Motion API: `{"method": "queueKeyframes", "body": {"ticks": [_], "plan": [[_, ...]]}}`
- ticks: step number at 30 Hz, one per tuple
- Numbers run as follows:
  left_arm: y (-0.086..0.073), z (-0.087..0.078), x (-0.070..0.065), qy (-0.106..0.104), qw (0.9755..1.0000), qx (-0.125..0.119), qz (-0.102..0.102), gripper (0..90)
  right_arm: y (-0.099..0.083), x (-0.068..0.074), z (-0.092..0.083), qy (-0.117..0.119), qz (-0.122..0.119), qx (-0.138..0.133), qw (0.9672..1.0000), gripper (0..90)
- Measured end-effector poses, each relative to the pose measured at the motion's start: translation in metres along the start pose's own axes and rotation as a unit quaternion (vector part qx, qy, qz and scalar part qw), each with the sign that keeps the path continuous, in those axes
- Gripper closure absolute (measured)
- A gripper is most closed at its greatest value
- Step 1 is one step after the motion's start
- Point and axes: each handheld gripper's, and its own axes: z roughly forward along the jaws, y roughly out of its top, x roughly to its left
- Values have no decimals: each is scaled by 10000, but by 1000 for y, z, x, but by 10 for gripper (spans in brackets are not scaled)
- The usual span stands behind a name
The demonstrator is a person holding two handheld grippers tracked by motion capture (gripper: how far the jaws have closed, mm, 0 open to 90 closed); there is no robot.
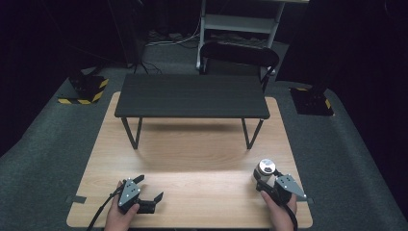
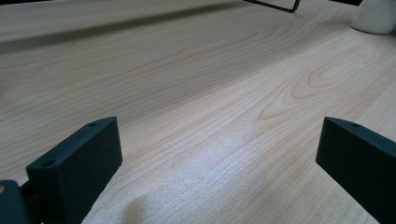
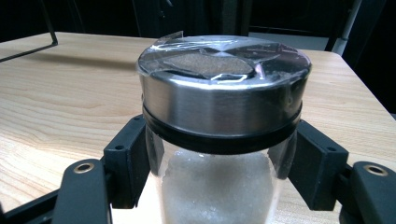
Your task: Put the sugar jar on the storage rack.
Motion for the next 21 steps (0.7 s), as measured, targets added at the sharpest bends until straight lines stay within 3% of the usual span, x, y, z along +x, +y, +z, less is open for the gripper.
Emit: {"method": "queueKeyframes", "body": {"ticks": [9,21], "plan": [[3,1,-1,18,10000,72,22,5,20,10,-6,152,-32,8,9999,310],[3,1,-2,42,10000,78,18,5,69,22,-10,419,-88,-196,9989,311]]}}
